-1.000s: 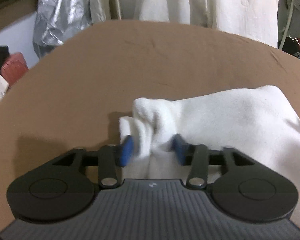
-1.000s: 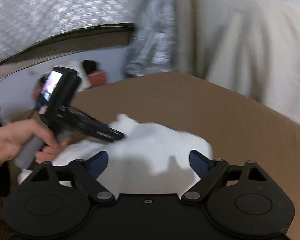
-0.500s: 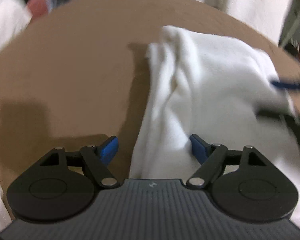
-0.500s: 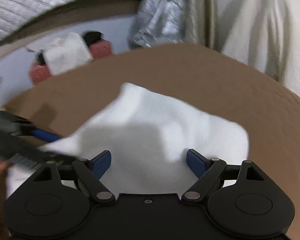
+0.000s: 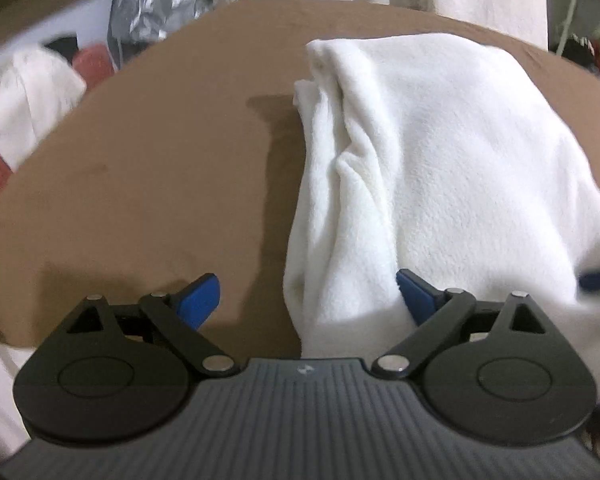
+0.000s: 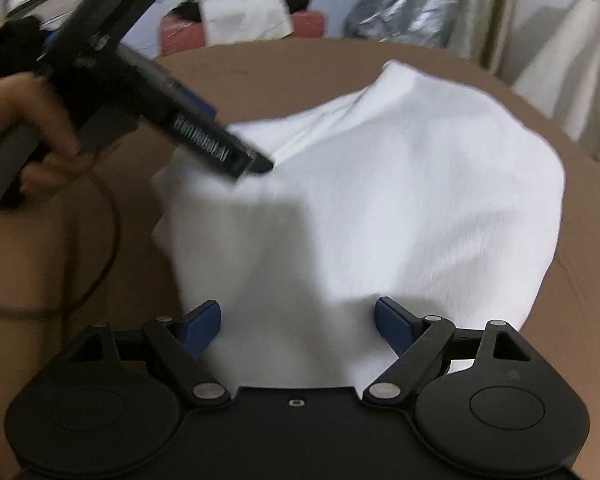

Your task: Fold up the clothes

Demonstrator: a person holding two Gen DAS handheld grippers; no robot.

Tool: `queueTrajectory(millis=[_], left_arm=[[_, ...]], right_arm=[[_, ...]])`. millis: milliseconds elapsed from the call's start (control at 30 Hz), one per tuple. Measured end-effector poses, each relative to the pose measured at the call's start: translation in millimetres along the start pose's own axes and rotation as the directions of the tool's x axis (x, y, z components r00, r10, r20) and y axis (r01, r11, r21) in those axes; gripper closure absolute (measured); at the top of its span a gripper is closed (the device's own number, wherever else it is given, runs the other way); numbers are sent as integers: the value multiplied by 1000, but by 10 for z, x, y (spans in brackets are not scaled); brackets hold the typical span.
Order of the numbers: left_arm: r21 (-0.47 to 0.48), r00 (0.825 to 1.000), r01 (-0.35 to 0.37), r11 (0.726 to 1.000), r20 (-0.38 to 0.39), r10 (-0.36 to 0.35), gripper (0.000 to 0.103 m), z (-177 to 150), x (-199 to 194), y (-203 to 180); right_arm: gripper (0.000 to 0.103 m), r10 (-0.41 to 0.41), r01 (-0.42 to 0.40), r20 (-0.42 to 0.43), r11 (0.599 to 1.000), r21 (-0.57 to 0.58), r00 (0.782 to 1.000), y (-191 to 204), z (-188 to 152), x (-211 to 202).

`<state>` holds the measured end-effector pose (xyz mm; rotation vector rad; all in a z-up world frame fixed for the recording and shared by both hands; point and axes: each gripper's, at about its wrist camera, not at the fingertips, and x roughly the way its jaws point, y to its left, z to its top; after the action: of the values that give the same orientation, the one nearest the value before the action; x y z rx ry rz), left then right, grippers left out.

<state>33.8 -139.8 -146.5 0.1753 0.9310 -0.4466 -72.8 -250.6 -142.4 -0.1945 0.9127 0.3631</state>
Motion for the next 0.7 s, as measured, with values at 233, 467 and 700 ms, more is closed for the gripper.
queueTrajectory(millis=[233,467,700], left_arm=[[-332,958,285,899,79,-274,8,244,8,581],[-302,983,102,948,-118,-144,7,796,393,590],[-401,953,215,890,-112,-280,7,921,943,698]], right_arm=[[15,122,-172,148,903,393,981,-789,-26,-485],[15,52,-160,192,779,606,980,-1431,-64,-323],[15,21,-172,232,738,653,972,-1976,-256,93]])
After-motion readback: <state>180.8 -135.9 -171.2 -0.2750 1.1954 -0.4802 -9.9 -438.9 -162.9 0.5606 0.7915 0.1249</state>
